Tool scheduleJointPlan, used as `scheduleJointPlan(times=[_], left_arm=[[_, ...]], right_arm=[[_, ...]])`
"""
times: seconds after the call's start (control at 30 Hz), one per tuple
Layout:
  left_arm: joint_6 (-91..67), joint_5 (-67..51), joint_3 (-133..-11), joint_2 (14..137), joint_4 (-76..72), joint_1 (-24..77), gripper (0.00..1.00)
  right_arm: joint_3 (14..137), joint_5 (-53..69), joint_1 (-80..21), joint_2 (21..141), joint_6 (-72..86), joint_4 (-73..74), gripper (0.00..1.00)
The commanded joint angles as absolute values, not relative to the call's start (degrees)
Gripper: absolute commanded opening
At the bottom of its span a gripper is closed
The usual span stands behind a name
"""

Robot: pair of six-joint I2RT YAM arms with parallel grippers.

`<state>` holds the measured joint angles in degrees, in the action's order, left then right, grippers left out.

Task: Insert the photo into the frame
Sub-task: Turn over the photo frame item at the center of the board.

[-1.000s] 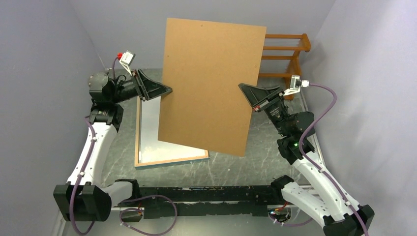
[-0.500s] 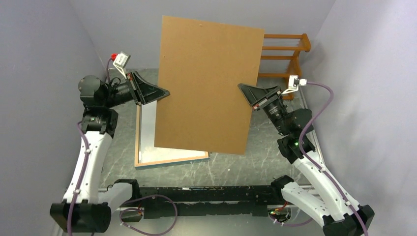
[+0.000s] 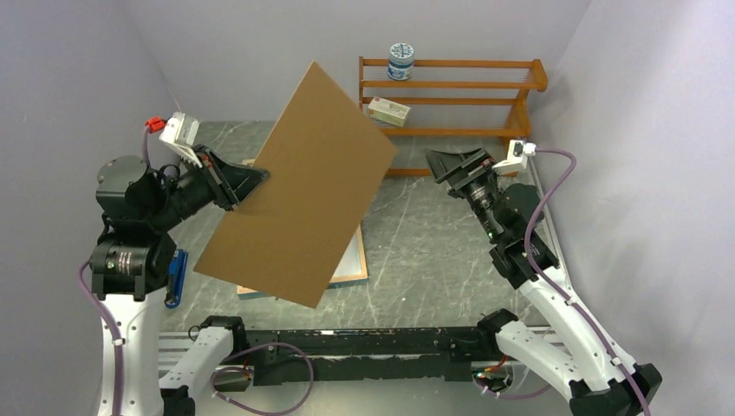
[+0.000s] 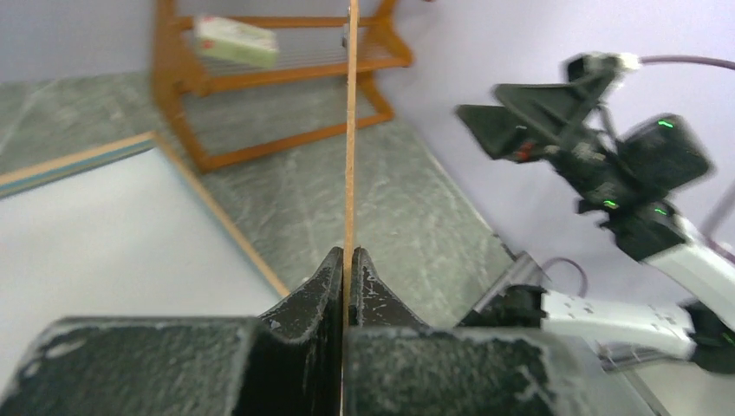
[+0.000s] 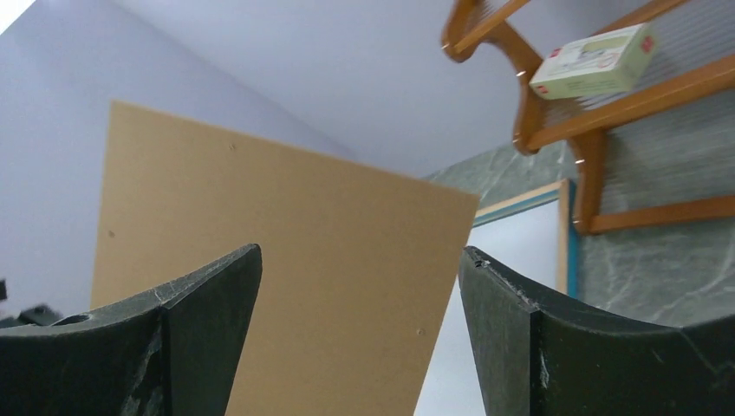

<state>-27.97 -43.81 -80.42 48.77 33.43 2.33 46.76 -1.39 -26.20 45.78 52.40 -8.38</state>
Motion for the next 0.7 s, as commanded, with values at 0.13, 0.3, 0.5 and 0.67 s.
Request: scheduleJointPlan(times=[0.13, 0.3, 0.5, 0.67], left_arm=[[-18.6, -21.1, -84.7, 49.2, 47.8, 2.1, 0.02], [-14.2, -15.4, -86.4, 50.4, 50.1, 2.0, 0.03], [-8.6, -9.5, -86.6, 51.4, 49.6, 2.0, 0.02], [-4.7, -8.5, -84.8, 51.4, 40.6, 2.0, 0.03]], right_arm=[[55.0, -3.8, -26.3, 50.8, 52.7, -0.2, 0.89], [60.4, -0.2, -27.6, 57.7, 53.2, 6.8, 0.87], [66.2, 4.2, -34.1, 66.8, 53.4, 5.8, 0.87], [76.4, 9.1, -38.9, 76.7, 55.6, 4.7, 0.88]])
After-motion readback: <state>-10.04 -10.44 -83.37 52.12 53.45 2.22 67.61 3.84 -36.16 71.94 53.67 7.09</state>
